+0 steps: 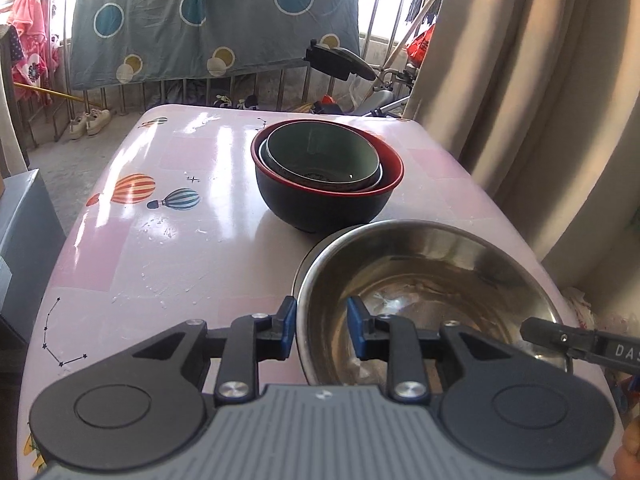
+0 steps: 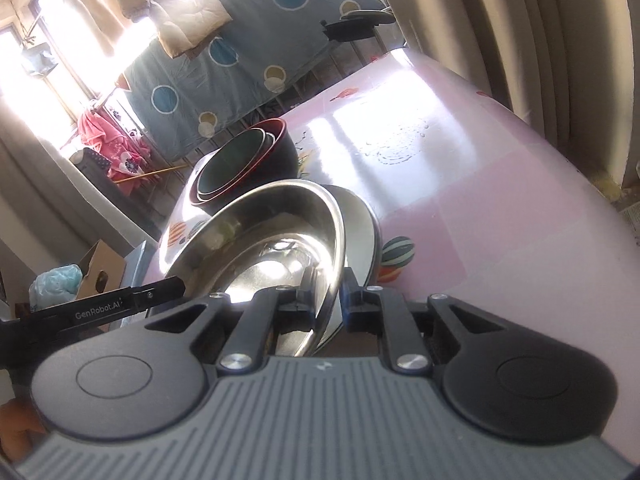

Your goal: Organize plates and bowls

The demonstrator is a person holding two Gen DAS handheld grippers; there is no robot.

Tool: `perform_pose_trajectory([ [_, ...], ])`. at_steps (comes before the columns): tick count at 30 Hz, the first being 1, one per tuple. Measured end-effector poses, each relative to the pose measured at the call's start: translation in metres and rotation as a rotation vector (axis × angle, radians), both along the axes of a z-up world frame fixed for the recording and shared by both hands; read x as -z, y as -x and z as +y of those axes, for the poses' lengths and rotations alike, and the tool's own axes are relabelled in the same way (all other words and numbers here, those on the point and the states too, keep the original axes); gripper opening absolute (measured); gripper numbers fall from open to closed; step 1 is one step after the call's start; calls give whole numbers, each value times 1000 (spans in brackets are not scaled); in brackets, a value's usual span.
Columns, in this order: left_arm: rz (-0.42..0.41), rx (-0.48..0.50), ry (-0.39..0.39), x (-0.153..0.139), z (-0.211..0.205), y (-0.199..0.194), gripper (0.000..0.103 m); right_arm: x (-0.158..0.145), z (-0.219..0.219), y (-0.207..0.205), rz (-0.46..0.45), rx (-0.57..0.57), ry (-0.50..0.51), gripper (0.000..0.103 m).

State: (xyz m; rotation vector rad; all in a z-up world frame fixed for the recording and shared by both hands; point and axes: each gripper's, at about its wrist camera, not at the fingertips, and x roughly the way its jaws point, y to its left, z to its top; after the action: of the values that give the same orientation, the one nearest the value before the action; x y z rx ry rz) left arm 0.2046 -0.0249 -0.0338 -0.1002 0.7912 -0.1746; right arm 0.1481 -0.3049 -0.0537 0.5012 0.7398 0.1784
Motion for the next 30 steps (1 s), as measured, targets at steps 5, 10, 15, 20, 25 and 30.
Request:
perform_pose_trajectory([
  [5,20,-9,-8,6,-4,-12,27,3,0,-16,0,-8,12,12],
  [10,22,-6,-35,11,-9,-19,31,7,4,-32,10,-16,23,14],
  [15,-3,6,-50,14,-12,-17,34,12,8,-38,10,-12,41,14],
  [20,-19,6,-28,10,-9,-12,50,12,6,-38,14,-8,21,16],
  [25,-51,9,-40,3,-6,-2,56,8,4,-32,-5,12,4,29],
  [30,-27,11,-40,7,-1,6,56,2,-4,-28,-42,36,9,31],
])
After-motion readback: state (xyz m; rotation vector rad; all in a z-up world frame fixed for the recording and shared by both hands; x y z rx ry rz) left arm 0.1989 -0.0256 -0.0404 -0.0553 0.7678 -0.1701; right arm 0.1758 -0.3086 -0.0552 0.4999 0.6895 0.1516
